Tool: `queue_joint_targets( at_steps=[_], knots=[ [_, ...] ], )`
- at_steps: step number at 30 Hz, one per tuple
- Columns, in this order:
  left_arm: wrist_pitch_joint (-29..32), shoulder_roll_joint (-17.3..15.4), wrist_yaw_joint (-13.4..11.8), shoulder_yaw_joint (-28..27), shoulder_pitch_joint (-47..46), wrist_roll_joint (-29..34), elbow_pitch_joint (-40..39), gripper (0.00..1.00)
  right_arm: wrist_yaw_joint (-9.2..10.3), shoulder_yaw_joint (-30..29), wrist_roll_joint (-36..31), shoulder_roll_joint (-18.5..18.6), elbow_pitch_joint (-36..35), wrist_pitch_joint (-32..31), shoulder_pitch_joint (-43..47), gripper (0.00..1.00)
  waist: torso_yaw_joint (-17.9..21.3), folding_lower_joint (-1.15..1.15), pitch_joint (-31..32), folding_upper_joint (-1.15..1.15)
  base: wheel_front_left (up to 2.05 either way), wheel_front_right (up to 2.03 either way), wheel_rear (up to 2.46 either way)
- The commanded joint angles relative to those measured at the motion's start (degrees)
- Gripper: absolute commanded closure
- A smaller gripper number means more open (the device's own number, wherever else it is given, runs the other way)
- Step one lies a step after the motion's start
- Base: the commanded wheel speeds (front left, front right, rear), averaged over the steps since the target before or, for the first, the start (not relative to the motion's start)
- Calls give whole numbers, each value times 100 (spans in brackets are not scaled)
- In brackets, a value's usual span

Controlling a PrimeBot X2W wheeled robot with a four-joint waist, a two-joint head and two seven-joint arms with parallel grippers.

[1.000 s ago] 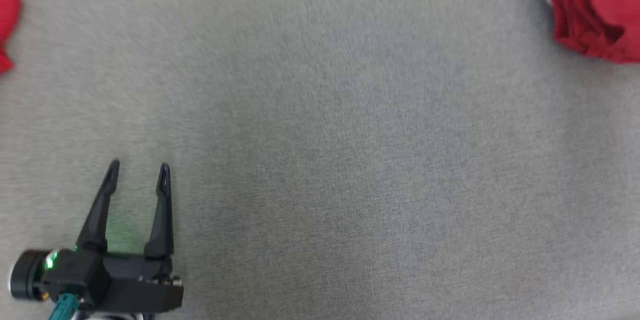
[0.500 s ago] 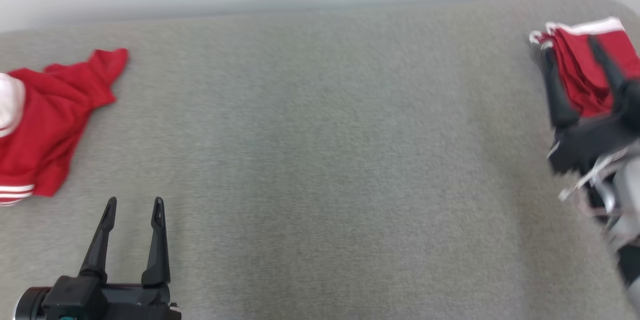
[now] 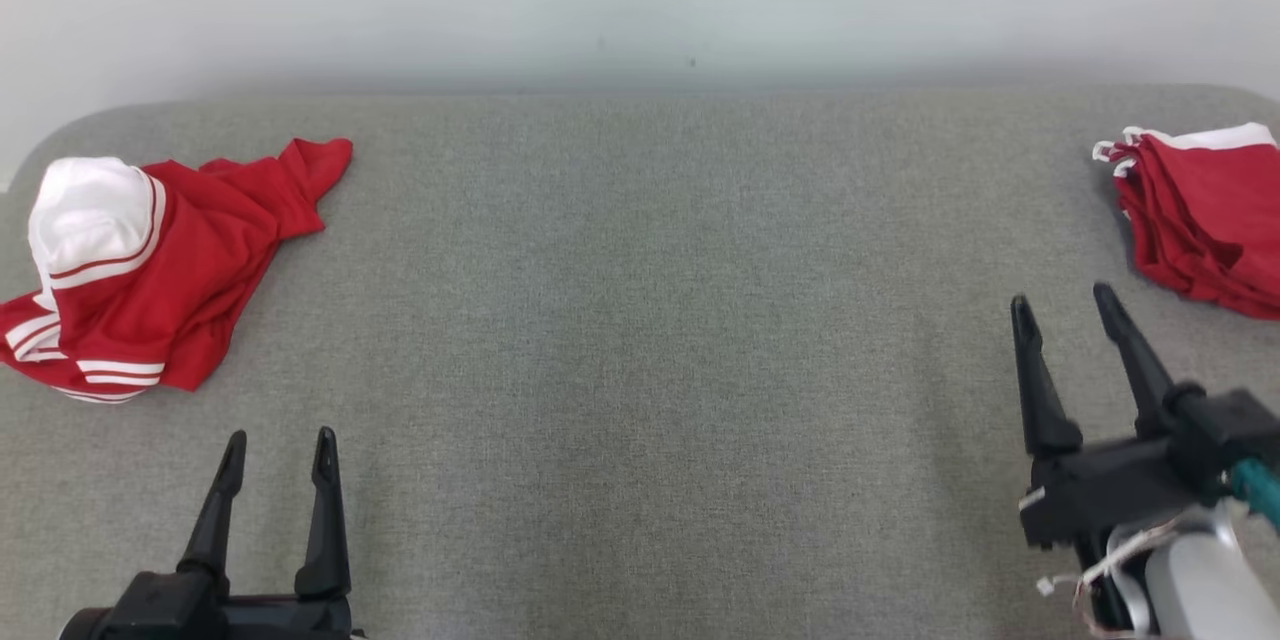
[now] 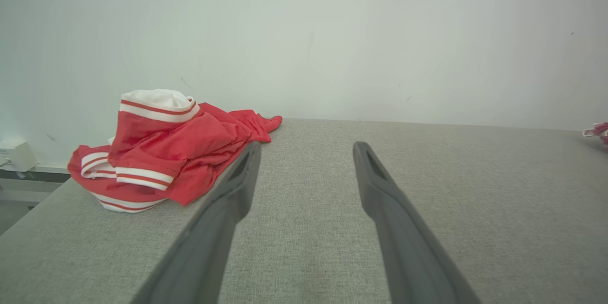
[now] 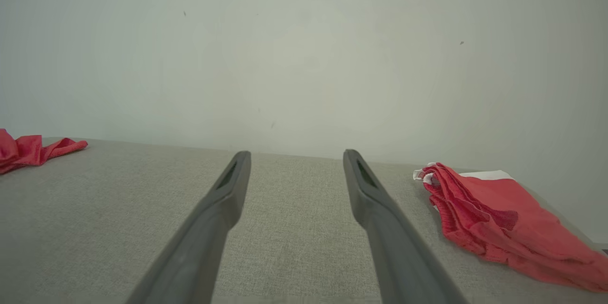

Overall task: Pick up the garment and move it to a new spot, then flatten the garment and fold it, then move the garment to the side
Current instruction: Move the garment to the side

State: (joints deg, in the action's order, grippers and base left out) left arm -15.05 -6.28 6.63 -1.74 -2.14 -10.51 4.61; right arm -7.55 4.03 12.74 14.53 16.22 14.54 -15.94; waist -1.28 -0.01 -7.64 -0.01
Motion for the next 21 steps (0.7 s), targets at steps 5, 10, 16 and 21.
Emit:
queue_joint_targets(
  at_steps=[5,10,16,21],
  knots=[
    [-18,84,38,-24,114,12,88,0,14,-121,-165,-349,-480,-72,624,0,28,1,132,1,0,0,0],
    [-18,132,65,18,161,22,169,0,14,-235,-231,-683,-814,-125,1076,0,50,1,187,1,0,0,0],
    [-18,159,86,53,220,23,260,0,14,-221,-260,-850,-886,-93,1390,0,88,1,242,1,0,0,0],
    [-18,132,79,83,188,10,333,0,14,-184,-236,-909,-801,-56,1508,0,120,1,260,1,0,0,0]
  ],
)
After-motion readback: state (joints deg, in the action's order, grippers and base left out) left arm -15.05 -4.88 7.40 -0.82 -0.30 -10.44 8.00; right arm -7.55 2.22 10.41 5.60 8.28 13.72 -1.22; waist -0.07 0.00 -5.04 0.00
